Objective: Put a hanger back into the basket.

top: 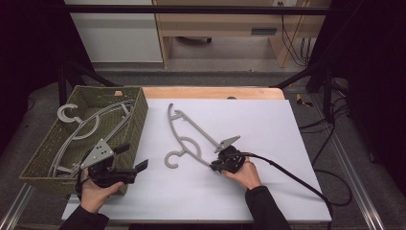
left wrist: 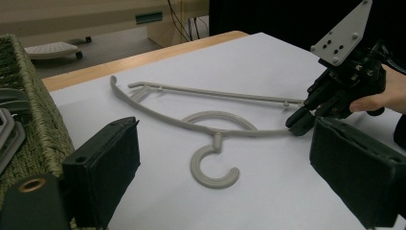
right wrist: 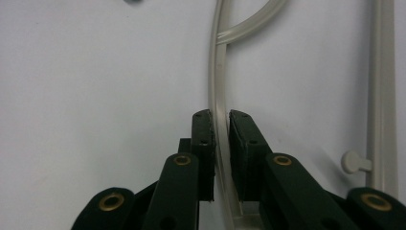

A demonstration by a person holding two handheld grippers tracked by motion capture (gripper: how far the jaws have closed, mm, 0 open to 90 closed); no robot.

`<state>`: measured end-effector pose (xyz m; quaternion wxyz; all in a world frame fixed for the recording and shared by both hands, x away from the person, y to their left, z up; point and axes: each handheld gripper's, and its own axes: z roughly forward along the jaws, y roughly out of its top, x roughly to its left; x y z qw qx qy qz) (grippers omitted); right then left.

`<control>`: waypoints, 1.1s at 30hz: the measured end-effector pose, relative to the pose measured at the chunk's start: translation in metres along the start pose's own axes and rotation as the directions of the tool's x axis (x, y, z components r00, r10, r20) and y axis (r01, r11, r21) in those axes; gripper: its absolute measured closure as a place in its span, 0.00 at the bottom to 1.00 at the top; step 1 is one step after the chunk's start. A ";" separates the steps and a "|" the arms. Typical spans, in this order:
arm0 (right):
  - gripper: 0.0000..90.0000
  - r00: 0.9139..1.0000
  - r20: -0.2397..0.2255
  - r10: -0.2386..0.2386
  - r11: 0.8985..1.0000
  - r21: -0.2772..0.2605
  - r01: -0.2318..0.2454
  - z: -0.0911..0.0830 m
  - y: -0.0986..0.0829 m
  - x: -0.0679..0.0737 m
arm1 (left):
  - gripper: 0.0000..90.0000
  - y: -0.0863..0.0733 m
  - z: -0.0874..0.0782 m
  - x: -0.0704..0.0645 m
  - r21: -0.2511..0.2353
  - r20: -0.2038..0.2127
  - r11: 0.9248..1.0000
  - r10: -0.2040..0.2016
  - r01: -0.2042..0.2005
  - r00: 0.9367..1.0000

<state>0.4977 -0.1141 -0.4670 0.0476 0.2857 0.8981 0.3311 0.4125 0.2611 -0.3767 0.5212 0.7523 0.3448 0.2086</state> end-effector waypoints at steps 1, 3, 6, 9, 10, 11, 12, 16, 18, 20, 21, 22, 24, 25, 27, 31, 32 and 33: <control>0.90 1.000 0.000 0.000 1.000 0.000 0.000 0.000 0.000 0.000 | 0.11 0.000 0.000 0.000 0.001 0.000 1.000 0.001 -0.001 1.000; 0.91 1.000 -0.008 0.010 1.000 0.002 -0.010 -0.005 -0.006 0.000 | 0.11 0.000 0.001 -0.001 0.004 0.001 1.000 0.001 -0.001 1.000; 0.91 0.999 -0.004 0.035 0.999 0.014 -0.035 -0.014 -0.015 0.002 | 0.11 -0.001 0.002 -0.001 0.009 0.003 1.000 0.003 -0.003 1.000; 0.91 0.999 0.001 0.041 0.999 0.014 -0.041 -0.021 -0.025 0.004 | 0.11 -0.001 0.003 -0.002 0.011 0.004 1.000 0.004 -0.004 1.000; 0.91 0.999 0.003 0.054 0.998 0.017 -0.054 -0.023 -0.028 0.006 | 0.11 -0.001 0.003 -0.003 0.012 0.004 1.000 0.004 -0.004 1.000; 0.91 0.999 0.012 0.046 0.999 0.022 -0.046 -0.025 -0.031 0.007 | 0.11 -0.001 0.004 -0.003 0.013 0.005 1.000 0.004 -0.004 1.000; 0.91 0.998 0.011 0.056 0.998 0.028 -0.056 -0.028 -0.032 0.009 | 0.11 -0.001 0.004 -0.003 0.015 0.005 1.000 0.006 -0.006 1.000; 0.85 0.998 0.050 0.026 0.999 0.022 -0.028 -0.030 -0.035 0.014 | 0.11 -0.001 0.005 -0.004 0.018 0.008 1.000 0.009 -0.009 1.000; 0.78 0.999 0.047 0.026 1.000 0.004 -0.026 -0.033 -0.034 0.014 | 0.11 -0.001 0.004 -0.004 0.018 0.008 1.000 0.008 -0.009 1.000; 0.72 0.998 0.054 0.026 1.000 -0.015 -0.025 -0.037 -0.032 0.014 | 0.11 -0.001 0.004 -0.003 0.018 0.006 1.000 0.008 -0.008 1.000; 0.70 0.998 0.057 0.035 0.999 -0.021 -0.034 -0.038 -0.030 0.014 | 0.11 -0.002 0.004 -0.003 0.018 0.005 1.000 0.007 -0.007 1.000; 0.69 0.998 0.064 0.026 0.999 -0.022 -0.024 -0.039 -0.029 0.013 | 0.11 -0.002 0.005 -0.002 0.020 0.006 1.000 0.005 -0.005 1.000; 0.70 0.997 0.071 0.028 1.000 -0.005 -0.028 -0.037 -0.024 0.015 | 0.11 -0.002 0.005 -0.003 0.021 0.007 1.000 0.004 -0.005 1.000; 0.69 0.998 0.058 0.017 1.000 0.007 -0.018 -0.034 -0.021 0.014 | 0.11 -0.002 0.005 -0.003 0.022 0.007 1.000 0.005 -0.005 1.000; 0.70 0.998 0.068 0.015 0.999 0.032 -0.017 -0.030 -0.016 0.015 | 0.10 -0.001 0.005 -0.003 0.024 0.008 1.000 0.007 -0.008 1.000; 0.72 0.998 0.060 0.024 0.997 0.076 -0.028 -0.021 -0.010 0.016 | 0.10 -0.001 0.003 -0.001 0.019 0.007 1.000 0.001 -0.001 1.000; 0.74 0.998 0.065 0.023 0.996 0.084 -0.028 -0.019 -0.008 0.016 | 0.10 -0.001 0.003 -0.001 0.019 0.008 1.000 0.000 0.000 1.000; 0.74 0.998 0.061 0.024 0.995 0.091 -0.029 -0.017 -0.007 0.017 | 0.10 -0.001 0.003 -0.001 0.019 0.008 1.000 0.000 0.000 1.000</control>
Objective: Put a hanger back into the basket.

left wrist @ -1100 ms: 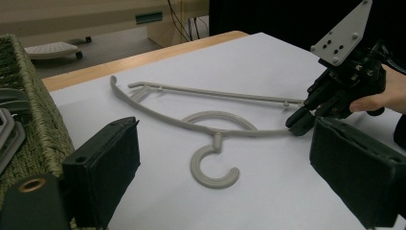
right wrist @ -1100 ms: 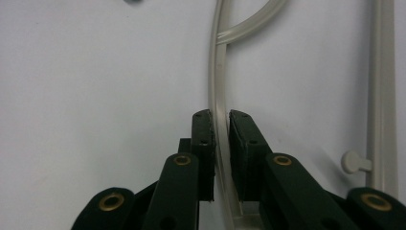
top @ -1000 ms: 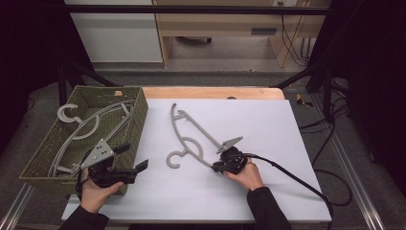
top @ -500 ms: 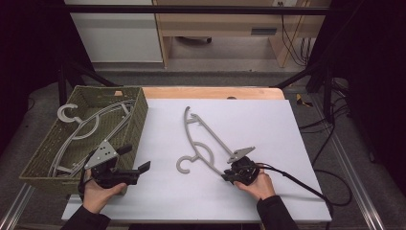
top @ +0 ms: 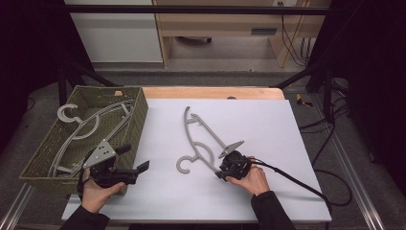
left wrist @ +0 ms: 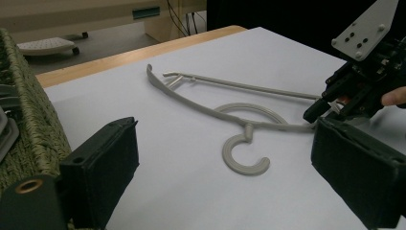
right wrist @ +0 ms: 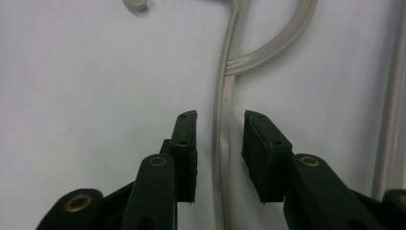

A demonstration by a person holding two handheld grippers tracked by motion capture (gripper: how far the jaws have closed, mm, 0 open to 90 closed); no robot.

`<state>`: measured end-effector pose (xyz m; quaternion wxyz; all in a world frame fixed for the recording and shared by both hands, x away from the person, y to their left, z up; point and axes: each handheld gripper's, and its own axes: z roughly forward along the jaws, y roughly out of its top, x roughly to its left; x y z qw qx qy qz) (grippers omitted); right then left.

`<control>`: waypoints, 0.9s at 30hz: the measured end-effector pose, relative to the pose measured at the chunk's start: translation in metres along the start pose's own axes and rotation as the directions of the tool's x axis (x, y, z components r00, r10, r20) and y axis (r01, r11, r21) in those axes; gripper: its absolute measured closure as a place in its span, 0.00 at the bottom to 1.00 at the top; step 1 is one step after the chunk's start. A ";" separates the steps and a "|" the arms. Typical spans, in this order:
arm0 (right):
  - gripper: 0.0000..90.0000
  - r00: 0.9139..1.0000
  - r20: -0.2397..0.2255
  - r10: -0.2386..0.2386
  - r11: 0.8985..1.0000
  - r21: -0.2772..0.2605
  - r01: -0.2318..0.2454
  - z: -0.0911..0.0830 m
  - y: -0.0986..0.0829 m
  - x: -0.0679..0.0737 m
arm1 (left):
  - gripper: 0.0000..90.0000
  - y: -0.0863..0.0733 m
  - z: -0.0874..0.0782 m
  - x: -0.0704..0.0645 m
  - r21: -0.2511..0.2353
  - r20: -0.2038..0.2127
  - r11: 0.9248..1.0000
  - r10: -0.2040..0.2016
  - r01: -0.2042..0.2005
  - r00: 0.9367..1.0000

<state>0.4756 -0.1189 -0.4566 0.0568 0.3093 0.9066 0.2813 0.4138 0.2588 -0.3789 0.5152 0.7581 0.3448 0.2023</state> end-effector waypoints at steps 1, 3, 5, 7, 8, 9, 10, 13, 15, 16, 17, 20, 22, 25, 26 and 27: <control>0.76 1.000 0.006 -0.013 1.000 0.014 0.013 0.001 0.001 0.000 | 0.10 0.000 0.000 0.000 0.000 -0.001 1.000 0.001 -0.001 1.000; 0.77 1.000 0.002 -0.010 1.000 0.025 0.010 0.003 0.002 0.000 | 0.10 0.000 0.000 0.000 0.000 -0.001 1.000 0.001 -0.001 1.000; 0.81 1.000 0.014 -0.007 0.999 0.031 0.006 0.005 0.001 0.001 | 0.10 0.000 0.001 0.000 0.003 0.000 1.000 0.002 -0.002 1.000; 0.83 1.000 0.024 -0.009 0.999 0.038 0.008 0.005 0.001 0.001 | 0.10 0.000 0.001 -0.001 0.003 -0.001 1.000 0.001 -0.001 1.000; 0.85 1.000 0.025 -0.007 0.999 0.036 0.006 0.005 0.001 0.001 | 0.10 0.000 0.001 -0.001 0.004 -0.001 1.000 0.002 -0.002 1.000; 0.85 1.000 0.031 -0.004 0.999 0.038 0.003 0.005 0.001 0.002 | 0.10 0.000 0.001 -0.001 0.004 -0.002 1.000 0.003 -0.003 1.000; 0.86 0.999 0.038 -0.018 0.999 0.043 0.016 0.005 0.001 0.002 | 0.10 0.000 0.001 -0.001 0.004 -0.001 1.000 0.003 -0.003 1.000; 0.90 0.999 0.037 -0.023 0.999 0.050 0.021 0.004 0.001 0.003 | 0.10 0.000 0.001 -0.001 0.004 -0.001 1.000 0.005 -0.005 1.000; 0.90 0.999 0.037 -0.016 0.998 0.065 0.014 0.003 0.001 0.004 | 0.10 0.000 0.001 -0.001 0.004 -0.003 1.000 0.004 -0.004 1.000; 0.90 0.999 0.032 -0.011 0.997 0.073 0.009 0.003 0.001 0.004 | 0.10 0.000 0.001 -0.001 0.004 -0.003 1.000 0.004 -0.004 1.000; 0.90 1.000 0.030 -0.006 0.997 0.081 0.003 0.003 0.002 0.004 | 0.10 0.000 0.001 -0.001 0.004 -0.003 1.000 0.004 -0.004 1.000; 0.91 0.999 0.033 0.004 0.997 0.081 -0.007 0.003 0.002 0.005 | 0.10 0.000 0.002 -0.002 0.008 -0.001 1.000 0.007 -0.007 1.000; 0.91 0.999 0.039 0.000 0.997 0.077 -0.003 0.002 0.001 0.004 | 0.10 0.000 0.002 -0.002 0.009 0.000 1.000 0.010 -0.010 1.000; 0.91 0.999 0.033 0.026 0.997 0.068 -0.028 0.002 0.001 0.005 | 0.10 0.000 0.002 -0.003 0.009 0.002 1.000 0.012 -0.012 1.000; 0.91 0.999 0.038 0.008 0.997 0.073 -0.011 0.001 0.001 0.003 | 0.10 0.000 0.002 -0.002 0.009 0.002 1.000 0.012 -0.012 1.000; 0.91 0.999 0.030 0.012 0.998 0.062 -0.013 0.000 0.001 0.003 | 0.10 0.000 0.001 -0.002 0.009 0.001 1.000 0.013 -0.013 1.000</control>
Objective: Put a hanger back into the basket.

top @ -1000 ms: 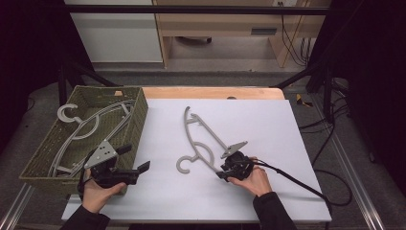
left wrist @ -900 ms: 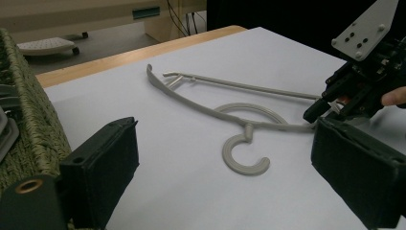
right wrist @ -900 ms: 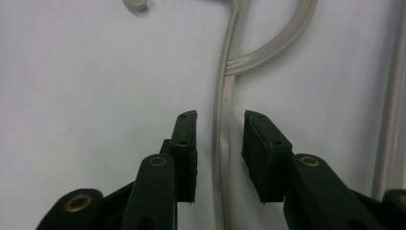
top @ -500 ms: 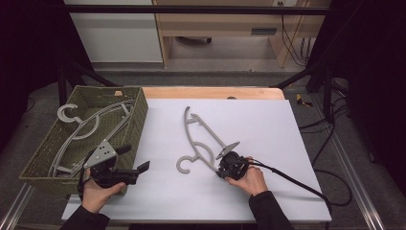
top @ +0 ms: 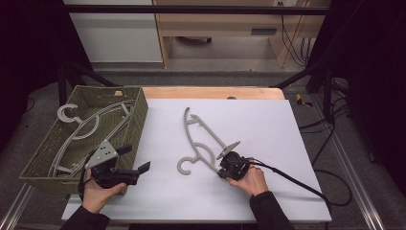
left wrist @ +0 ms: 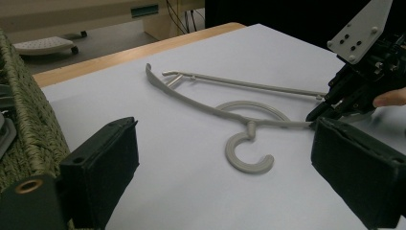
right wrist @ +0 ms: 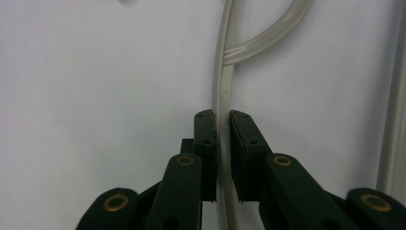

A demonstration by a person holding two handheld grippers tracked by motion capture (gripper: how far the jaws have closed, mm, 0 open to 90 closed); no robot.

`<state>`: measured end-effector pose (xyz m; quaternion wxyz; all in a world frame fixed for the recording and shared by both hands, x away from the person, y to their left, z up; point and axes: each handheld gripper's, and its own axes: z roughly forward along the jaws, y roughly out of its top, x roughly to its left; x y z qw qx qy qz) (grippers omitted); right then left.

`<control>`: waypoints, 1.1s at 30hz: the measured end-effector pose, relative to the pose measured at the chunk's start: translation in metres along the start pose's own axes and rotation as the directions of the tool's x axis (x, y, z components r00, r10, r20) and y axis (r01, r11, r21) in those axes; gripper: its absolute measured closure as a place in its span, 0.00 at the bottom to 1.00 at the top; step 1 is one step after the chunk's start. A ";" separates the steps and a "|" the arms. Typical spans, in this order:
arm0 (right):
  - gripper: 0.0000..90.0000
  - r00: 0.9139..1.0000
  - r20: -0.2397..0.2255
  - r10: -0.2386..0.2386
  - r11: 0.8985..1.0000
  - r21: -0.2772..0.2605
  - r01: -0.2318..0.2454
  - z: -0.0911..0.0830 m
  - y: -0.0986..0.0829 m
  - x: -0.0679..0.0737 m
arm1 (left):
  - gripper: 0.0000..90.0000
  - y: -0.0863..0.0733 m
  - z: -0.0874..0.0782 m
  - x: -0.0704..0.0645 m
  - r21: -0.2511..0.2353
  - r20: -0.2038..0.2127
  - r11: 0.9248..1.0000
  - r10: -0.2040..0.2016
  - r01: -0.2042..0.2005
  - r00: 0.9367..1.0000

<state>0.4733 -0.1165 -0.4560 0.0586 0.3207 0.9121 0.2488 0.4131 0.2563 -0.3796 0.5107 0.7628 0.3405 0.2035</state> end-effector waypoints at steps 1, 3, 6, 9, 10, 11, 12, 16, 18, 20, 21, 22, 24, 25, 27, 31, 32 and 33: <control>0.91 1.000 0.008 0.004 1.000 -0.005 -0.004 -0.001 0.000 0.000 | 0.10 0.000 0.000 0.000 0.000 0.000 1.000 0.000 0.000 1.000; 0.92 1.000 -0.004 -0.017 1.000 -0.020 0.017 -0.006 0.000 -0.002 | 0.10 0.000 -0.001 0.001 -0.001 -0.001 1.000 0.001 -0.001 1.000; 0.92 0.999 -0.035 -0.005 0.999 -0.048 0.003 -0.016 0.001 -0.003 | 0.10 0.001 -0.002 0.001 -0.002 -0.002 1.000 0.003 -0.003 1.000; 0.92 0.998 -0.064 -0.011 0.997 -0.079 0.006 -0.030 0.001 -0.004 | 0.10 0.002 -0.003 0.001 -0.006 -0.004 1.000 0.009 -0.009 1.000; 0.92 0.998 -0.064 -0.011 0.997 -0.079 0.006 -0.030 0.001 -0.004 | 0.10 0.002 -0.003 0.001 -0.005 -0.003 1.000 0.009 -0.009 1.000; 0.92 0.997 -0.077 -0.018 0.996 -0.088 0.011 -0.034 0.001 -0.005 | 0.10 0.002 -0.003 0.001 -0.004 -0.004 1.000 0.012 -0.012 1.000; 0.92 0.995 -0.093 -0.028 0.994 -0.111 0.018 -0.038 0.001 -0.005 | 0.10 0.002 -0.003 0.001 -0.003 -0.005 1.000 0.016 -0.016 1.000; 0.92 0.993 -0.113 -0.045 0.990 -0.140 0.029 -0.051 0.000 -0.004 | 0.10 0.003 -0.003 0.000 0.006 -0.009 0.999 0.034 -0.034 0.999; 0.92 0.991 -0.126 -0.043 0.986 -0.167 0.021 -0.057 -0.001 -0.004 | 0.10 0.003 -0.003 0.000 0.009 -0.008 0.999 0.039 -0.039 0.999; 0.92 0.988 -0.143 -0.063 0.983 -0.180 0.037 -0.064 -0.002 -0.004 | 0.10 0.003 -0.003 0.000 0.012 -0.006 0.999 0.044 -0.044 0.999; 0.92 0.988 -0.143 -0.053 0.981 -0.192 0.025 -0.065 -0.002 -0.003 | 0.10 0.003 -0.003 0.000 0.012 -0.006 0.999 0.043 -0.043 0.999; 0.92 0.987 -0.152 -0.059 0.981 -0.193 0.029 -0.067 -0.002 -0.004 | 0.10 0.003 -0.002 -0.001 0.017 -0.004 0.999 0.049 -0.049 0.999; 0.92 0.984 -0.170 -0.055 0.979 -0.205 0.020 -0.072 -0.003 -0.004 | 0.10 0.003 -0.001 -0.002 0.027 0.000 0.998 0.059 -0.059 0.998; 0.92 0.982 -0.178 -0.063 0.977 -0.211 0.024 -0.073 -0.004 -0.004 | 0.10 0.004 0.000 -0.003 0.033 0.002 0.997 0.069 -0.069 0.998; 0.92 0.978 -0.197 -0.072 0.975 -0.219 0.027 -0.077 -0.004 -0.004 | 0.10 0.004 0.002 -0.005 0.050 0.011 0.995 0.088 -0.089 0.996; 0.92 0.967 -0.239 -0.092 0.972 -0.234 0.034 -0.081 -0.005 -0.003 | 0.09 0.006 0.013 -0.012 0.101 0.035 0.983 0.149 -0.152 0.988; 0.92 0.964 -0.250 -0.087 0.970 -0.241 0.025 -0.081 -0.005 -0.002 | 0.09 0.006 0.016 -0.014 0.116 0.039 0.978 0.170 -0.173 0.985; 0.92 0.963 -0.250 -0.101 0.971 -0.236 0.041 -0.082 -0.006 -0.003 | 0.09 0.007 0.019 -0.016 0.130 0.049 0.973 0.187 -0.192 0.981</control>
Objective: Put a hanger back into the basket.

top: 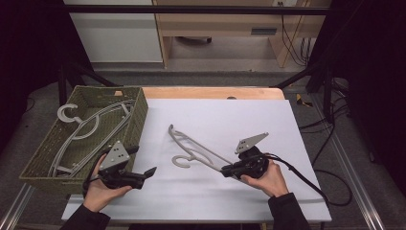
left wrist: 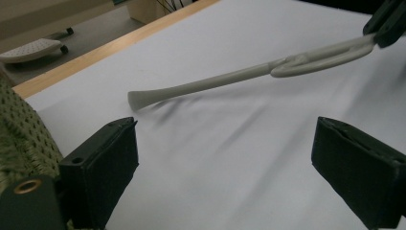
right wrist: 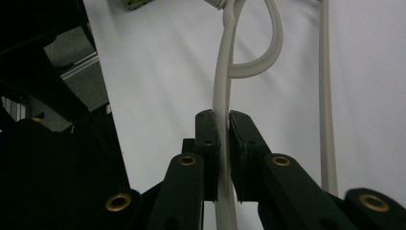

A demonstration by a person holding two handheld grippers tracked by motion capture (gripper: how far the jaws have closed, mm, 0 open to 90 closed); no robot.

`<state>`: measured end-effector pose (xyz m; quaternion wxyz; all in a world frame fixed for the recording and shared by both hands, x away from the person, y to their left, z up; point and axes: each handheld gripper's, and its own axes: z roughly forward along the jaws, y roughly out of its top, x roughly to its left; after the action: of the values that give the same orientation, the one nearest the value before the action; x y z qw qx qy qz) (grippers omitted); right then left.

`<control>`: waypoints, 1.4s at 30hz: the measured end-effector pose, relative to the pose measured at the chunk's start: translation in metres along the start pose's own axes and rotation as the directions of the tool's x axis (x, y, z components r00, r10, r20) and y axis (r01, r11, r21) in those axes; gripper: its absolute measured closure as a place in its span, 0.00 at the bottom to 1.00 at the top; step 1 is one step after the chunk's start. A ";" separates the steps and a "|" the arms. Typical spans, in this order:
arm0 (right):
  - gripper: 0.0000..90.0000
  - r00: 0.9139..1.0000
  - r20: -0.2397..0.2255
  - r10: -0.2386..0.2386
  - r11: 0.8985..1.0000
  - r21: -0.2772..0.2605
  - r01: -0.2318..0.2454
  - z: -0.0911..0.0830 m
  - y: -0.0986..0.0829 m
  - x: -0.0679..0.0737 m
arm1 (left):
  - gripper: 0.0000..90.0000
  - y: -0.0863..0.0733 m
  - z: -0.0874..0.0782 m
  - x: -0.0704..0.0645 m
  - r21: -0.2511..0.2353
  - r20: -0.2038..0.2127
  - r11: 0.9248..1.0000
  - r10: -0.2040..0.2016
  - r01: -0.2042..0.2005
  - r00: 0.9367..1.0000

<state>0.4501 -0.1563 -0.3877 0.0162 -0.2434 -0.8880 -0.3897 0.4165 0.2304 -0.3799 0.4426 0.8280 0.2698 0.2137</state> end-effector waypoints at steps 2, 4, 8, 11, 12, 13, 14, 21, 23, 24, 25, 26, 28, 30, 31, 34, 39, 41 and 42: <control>0.92 1.000 -0.012 0.002 1.000 -0.001 -0.002 -0.001 -0.001 0.001 | 0.10 0.003 0.007 -0.004 0.031 0.020 0.999 0.032 -0.032 0.999; 0.92 1.000 -0.019 -0.004 1.000 0.001 0.004 -0.003 -0.002 0.002 | 0.10 0.007 0.017 -0.009 0.059 0.034 0.996 0.065 -0.067 0.997; 0.92 1.000 -0.030 -0.006 1.000 0.010 0.007 -0.006 -0.005 0.003 | 0.11 0.013 0.039 -0.017 0.107 0.059 0.988 0.105 -0.111 0.993; 0.92 0.999 -0.038 -0.014 1.000 0.012 0.014 -0.009 -0.009 0.002 | 0.11 0.016 0.055 -0.023 0.145 0.073 0.977 0.149 -0.158 0.986; 0.92 0.999 -0.040 -0.024 1.000 0.005 0.024 -0.010 -0.010 0.002 | 0.11 0.017 0.060 -0.025 0.149 0.072 0.974 0.161 -0.171 0.984; 0.92 0.999 -0.040 -0.024 1.000 0.009 0.025 -0.011 -0.011 0.002 | 0.11 0.018 0.065 -0.027 0.150 0.075 0.972 0.172 -0.181 0.982; 0.92 0.999 -0.043 -0.029 0.999 0.013 0.029 -0.011 -0.013 0.002 | 0.12 0.018 0.069 -0.028 0.153 0.077 0.969 0.185 -0.195 0.980; 0.92 0.998 -0.051 -0.036 0.999 0.014 0.037 -0.013 -0.017 0.002 | 0.16 0.015 0.099 -0.023 0.185 0.061 0.943 0.271 -0.278 0.961; 0.92 0.998 -0.054 -0.038 0.999 0.014 0.039 -0.013 -0.017 0.002 | 0.17 0.014 0.106 -0.021 0.183 0.060 0.940 0.281 -0.287 0.958; 0.92 0.998 -0.056 -0.040 0.999 0.015 0.041 -0.012 -0.017 0.002 | 0.19 0.014 0.108 -0.020 0.178 0.057 0.940 0.287 -0.293 0.956; 0.92 0.998 -0.055 -0.039 0.999 0.019 0.041 -0.012 -0.017 0.002 | 0.21 0.014 0.112 -0.019 0.171 0.047 0.937 0.300 -0.303 0.953; 0.92 0.998 -0.052 -0.047 0.999 0.022 0.048 -0.012 -0.017 0.002 | 0.23 0.013 0.114 -0.018 0.167 0.039 0.935 0.310 -0.312 0.950; 0.92 0.998 -0.050 -0.047 0.999 0.025 0.048 -0.012 -0.017 0.002 | 0.26 0.013 0.117 -0.014 0.173 0.028 0.926 0.337 -0.337 0.941; 0.92 0.997 -0.055 -0.052 0.998 0.028 0.053 -0.011 -0.018 0.002 | 0.31 0.012 0.120 -0.011 0.147 0.020 0.928 0.344 -0.343 0.939; 0.92 0.997 -0.061 -0.052 0.998 0.025 0.054 -0.011 -0.018 0.002 | 0.32 0.011 0.122 -0.010 0.130 0.021 0.927 0.353 -0.352 0.935; 0.92 0.997 -0.059 -0.057 0.997 0.041 0.059 -0.010 -0.018 0.003 | 0.41 0.010 0.125 -0.011 0.109 0.032 0.913 0.393 -0.394 0.919; 0.92 0.997 -0.057 -0.051 0.998 0.040 0.053 -0.011 -0.018 0.004 | 0.55 0.008 0.131 -0.014 0.119 0.049 0.889 0.440 -0.443 0.896; 0.92 0.996 -0.062 -0.066 0.997 0.042 0.068 -0.011 -0.018 0.003 | 0.58 0.007 0.133 -0.014 0.118 0.051 0.885 0.447 -0.450 0.893; 0.92 0.996 -0.062 -0.065 0.997 0.043 0.068 -0.010 -0.019 0.003 | 0.59 0.007 0.132 -0.014 0.125 0.047 0.877 0.462 -0.464 0.886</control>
<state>0.4376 -0.1731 -0.3925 0.0358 -0.2011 -0.9034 -0.3770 0.4856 0.1364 -0.4440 0.3248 0.8976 0.0741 0.2885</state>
